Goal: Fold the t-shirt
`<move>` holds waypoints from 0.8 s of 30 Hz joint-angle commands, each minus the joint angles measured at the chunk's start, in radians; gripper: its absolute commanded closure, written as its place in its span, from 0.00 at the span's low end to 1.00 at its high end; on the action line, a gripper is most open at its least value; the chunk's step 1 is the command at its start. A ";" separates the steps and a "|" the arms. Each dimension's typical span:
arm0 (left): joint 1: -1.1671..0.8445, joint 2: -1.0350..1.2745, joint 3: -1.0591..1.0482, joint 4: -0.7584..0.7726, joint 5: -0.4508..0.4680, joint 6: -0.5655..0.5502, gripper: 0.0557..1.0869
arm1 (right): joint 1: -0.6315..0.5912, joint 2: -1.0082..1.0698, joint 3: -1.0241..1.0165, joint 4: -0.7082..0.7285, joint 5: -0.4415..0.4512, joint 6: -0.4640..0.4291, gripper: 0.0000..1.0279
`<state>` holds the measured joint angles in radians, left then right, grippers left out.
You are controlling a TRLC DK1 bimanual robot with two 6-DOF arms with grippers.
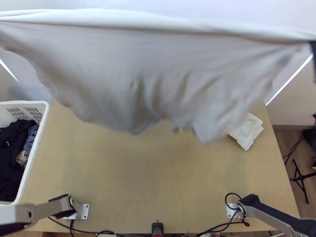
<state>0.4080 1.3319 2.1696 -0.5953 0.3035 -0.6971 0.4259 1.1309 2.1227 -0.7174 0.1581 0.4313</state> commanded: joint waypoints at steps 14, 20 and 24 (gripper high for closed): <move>0.020 -0.405 -0.352 -0.152 0.078 0.005 0.97 | 0.039 -0.269 -0.273 -0.226 -0.043 0.024 0.97; -0.020 -0.609 -0.735 -0.250 0.102 0.051 0.97 | 0.059 -0.434 -0.739 -0.192 -0.045 0.067 0.97; -0.038 -0.669 -0.962 -0.235 0.102 0.070 0.97 | 0.070 -0.468 -1.009 -0.002 -0.043 0.044 0.97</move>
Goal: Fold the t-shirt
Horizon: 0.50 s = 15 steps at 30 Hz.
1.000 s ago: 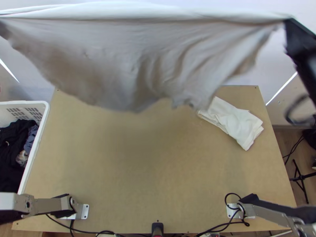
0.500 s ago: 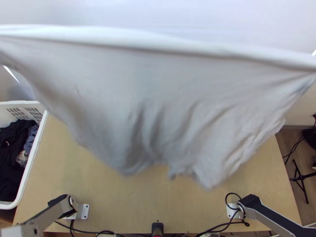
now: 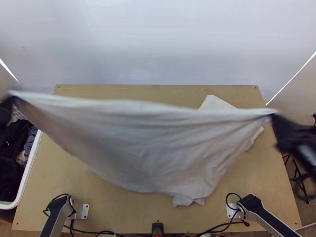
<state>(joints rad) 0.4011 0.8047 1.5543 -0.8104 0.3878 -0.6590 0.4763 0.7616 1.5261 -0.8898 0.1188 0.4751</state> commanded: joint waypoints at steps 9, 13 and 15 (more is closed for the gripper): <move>-0.268 0.074 -0.522 0.361 -0.191 0.033 0.97 | 0.025 0.208 -0.489 0.647 -0.004 -0.046 0.97; -0.308 0.268 -0.395 0.462 -0.208 0.039 0.97 | -0.015 0.384 -0.333 0.735 -0.004 -0.044 0.97; -0.309 0.389 -0.283 0.481 -0.214 0.045 0.97 | -0.042 0.475 -0.230 0.752 -0.004 -0.046 0.97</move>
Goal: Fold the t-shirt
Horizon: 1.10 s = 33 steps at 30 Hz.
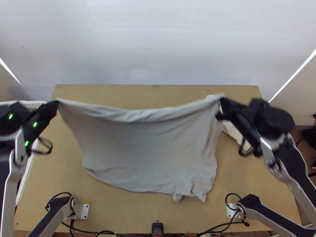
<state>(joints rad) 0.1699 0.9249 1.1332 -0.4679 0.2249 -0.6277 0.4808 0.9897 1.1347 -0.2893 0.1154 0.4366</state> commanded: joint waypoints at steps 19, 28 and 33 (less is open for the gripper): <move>-0.089 0.577 1.083 -0.041 -0.171 -0.001 0.97 | -0.127 0.394 0.941 -0.114 -0.019 0.051 0.97; -0.035 0.169 0.959 -0.206 -0.187 -0.035 0.97 | -0.080 0.095 1.054 -0.530 -0.128 0.097 0.97; 0.002 0.084 0.905 -0.284 -0.177 -0.029 0.97 | -0.085 0.047 1.093 -0.649 -0.122 0.093 0.97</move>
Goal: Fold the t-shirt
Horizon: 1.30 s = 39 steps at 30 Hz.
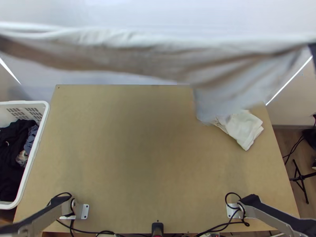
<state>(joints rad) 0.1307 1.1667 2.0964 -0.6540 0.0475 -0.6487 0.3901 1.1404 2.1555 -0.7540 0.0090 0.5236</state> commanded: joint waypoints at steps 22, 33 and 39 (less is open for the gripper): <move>-0.036 -0.349 -1.115 0.090 0.106 0.133 0.97 | -0.011 -0.200 -1.037 0.127 -0.026 0.151 0.97; -0.045 0.119 -1.276 0.544 0.091 0.213 0.97 | -0.155 -0.045 -1.264 0.397 -0.043 0.065 0.97; -0.034 0.358 -1.138 0.610 0.074 0.213 0.97 | -0.180 0.108 -1.223 0.509 -0.047 0.062 0.97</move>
<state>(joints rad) 0.0879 1.2751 0.8875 -0.1482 0.1368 -0.4435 0.2508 1.1084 0.9539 -0.3607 -0.0334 0.5991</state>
